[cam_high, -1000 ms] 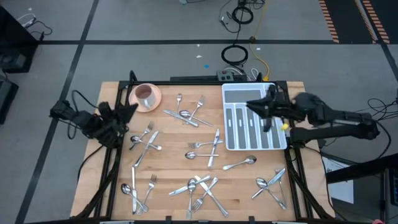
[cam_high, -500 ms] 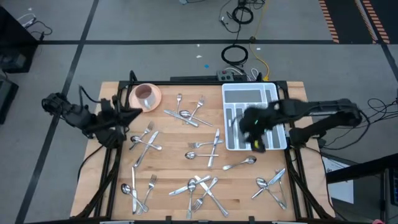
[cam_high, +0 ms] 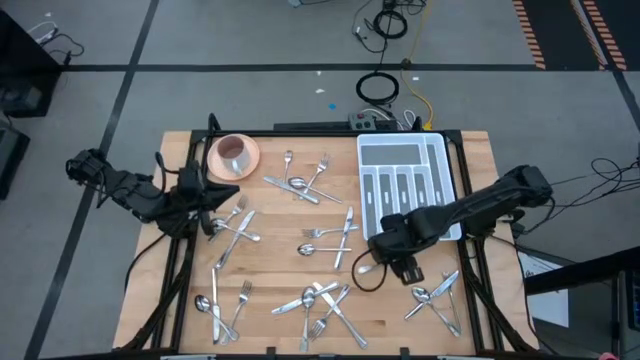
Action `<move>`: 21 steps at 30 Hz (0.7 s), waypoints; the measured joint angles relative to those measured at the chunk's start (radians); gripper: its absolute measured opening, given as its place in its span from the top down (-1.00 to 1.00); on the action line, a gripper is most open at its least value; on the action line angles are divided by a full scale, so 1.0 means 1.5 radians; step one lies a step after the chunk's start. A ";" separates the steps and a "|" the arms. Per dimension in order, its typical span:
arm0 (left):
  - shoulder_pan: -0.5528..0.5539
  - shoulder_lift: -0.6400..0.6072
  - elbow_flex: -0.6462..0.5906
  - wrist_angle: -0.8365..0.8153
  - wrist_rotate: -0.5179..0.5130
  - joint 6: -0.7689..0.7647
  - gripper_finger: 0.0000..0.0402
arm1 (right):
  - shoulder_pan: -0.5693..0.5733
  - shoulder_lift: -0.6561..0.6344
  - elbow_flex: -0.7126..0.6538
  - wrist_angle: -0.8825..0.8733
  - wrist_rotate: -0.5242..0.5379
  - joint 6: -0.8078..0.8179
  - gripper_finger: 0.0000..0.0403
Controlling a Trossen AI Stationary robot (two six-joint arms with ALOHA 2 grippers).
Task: Sort silverware
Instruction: Put the silver spoon into the white silverware tray
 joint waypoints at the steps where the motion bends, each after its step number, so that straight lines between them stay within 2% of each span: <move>1: 0.000 0.000 0.000 0.000 0.000 0.000 0.91 | 0.002 0.000 -0.020 0.022 0.002 0.017 0.17; 9: 0.000 0.002 0.000 -0.029 -0.002 -0.005 0.91 | 0.013 -0.005 -0.159 0.149 -0.001 0.158 0.08; 21: 0.000 0.003 0.000 -0.047 -0.004 -0.018 0.91 | 0.015 -0.006 -0.254 0.297 0.019 0.180 0.10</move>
